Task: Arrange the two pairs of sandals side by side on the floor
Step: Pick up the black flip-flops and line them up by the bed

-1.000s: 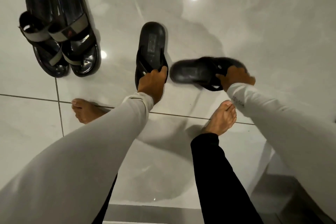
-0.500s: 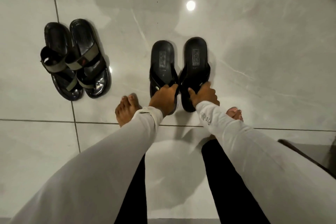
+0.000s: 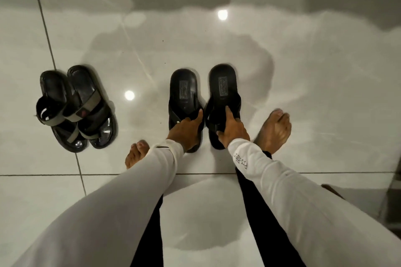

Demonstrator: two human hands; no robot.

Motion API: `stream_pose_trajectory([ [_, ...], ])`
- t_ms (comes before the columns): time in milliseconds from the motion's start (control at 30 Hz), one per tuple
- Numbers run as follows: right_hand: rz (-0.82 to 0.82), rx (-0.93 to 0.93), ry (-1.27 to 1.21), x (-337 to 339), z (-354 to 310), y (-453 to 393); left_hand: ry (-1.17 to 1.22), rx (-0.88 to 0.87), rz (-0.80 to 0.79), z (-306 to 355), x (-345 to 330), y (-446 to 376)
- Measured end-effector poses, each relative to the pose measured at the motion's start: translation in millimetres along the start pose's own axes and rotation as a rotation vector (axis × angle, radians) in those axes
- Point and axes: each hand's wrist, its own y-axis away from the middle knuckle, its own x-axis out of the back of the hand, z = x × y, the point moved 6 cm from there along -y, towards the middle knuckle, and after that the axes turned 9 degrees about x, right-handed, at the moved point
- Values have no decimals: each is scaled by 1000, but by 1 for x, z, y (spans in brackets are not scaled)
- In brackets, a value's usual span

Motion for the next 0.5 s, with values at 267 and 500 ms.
stream_pose_trajectory([
  [267,58,22,-33,115,39,-49,38,12,120,108,64,-48],
  [500,84,15,19,207,87,-78,43,-34,151,201,99,-75],
])
